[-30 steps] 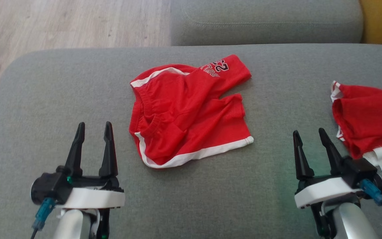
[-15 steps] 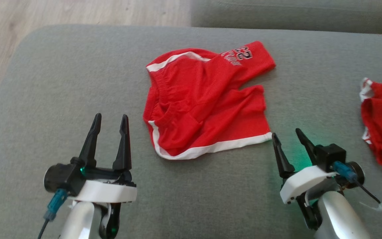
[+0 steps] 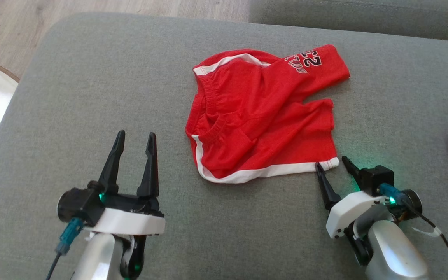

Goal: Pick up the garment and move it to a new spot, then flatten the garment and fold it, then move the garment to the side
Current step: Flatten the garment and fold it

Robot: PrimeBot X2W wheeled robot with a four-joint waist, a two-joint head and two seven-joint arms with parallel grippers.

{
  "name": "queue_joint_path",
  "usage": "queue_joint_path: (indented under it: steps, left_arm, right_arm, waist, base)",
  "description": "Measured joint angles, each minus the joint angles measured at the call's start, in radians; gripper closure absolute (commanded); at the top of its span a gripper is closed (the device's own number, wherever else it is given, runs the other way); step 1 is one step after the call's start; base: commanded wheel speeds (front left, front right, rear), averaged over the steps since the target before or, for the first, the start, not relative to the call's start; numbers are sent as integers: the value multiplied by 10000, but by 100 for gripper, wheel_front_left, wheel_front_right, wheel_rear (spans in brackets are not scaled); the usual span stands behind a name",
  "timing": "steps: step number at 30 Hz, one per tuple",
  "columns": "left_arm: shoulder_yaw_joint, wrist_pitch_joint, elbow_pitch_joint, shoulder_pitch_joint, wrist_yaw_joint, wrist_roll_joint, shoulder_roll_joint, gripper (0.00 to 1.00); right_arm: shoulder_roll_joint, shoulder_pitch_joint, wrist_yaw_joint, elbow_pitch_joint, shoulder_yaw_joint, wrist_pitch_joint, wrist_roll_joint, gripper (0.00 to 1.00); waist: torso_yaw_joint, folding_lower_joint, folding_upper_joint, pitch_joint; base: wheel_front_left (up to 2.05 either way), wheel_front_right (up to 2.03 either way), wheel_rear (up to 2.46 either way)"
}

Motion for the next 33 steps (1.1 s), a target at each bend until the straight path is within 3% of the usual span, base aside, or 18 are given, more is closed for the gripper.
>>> queue_joint_path:
  steps: [11,12,13,15,23,33]
  left_arm:
    - [0,0,86,-5,0,0,-2,0]
    - [0,0,90,-5,0,0,-2,0]
    - [-2,0,92,-5,0,2,-2,0]
    - [-6,0,102,-6,0,2,-2,0]
    - [13,0,242,-9,0,13,-2,0]
    - [-115,0,466,-8,0,272,42,0]
  right_arm:
    - [0,-126,0,374,207,-330,-322,0]
    - [0,-127,0,395,222,-341,-326,9]
    - [0,-127,0,410,230,-347,-326,35]
    - [0,-131,0,424,251,-349,-324,100]
    - [2,-179,0,589,196,-456,-349,100]
    - [4,-105,0,430,-1317,-531,-456,100]
  waist:
    - [-59,-1,0,-93]
    - [-69,-1,0,-96]
    - [-74,-1,0,-98]
    - [-79,-1,0,-102]
    - [-208,-1,0,-198]
    - [-746,-1,0,-419]
  base:
    - [0,0,0]
    - [0,0,0]
    - [0,0,0]
    - [0,0,0]
    - [0,0,0]
    - [0,0,0]
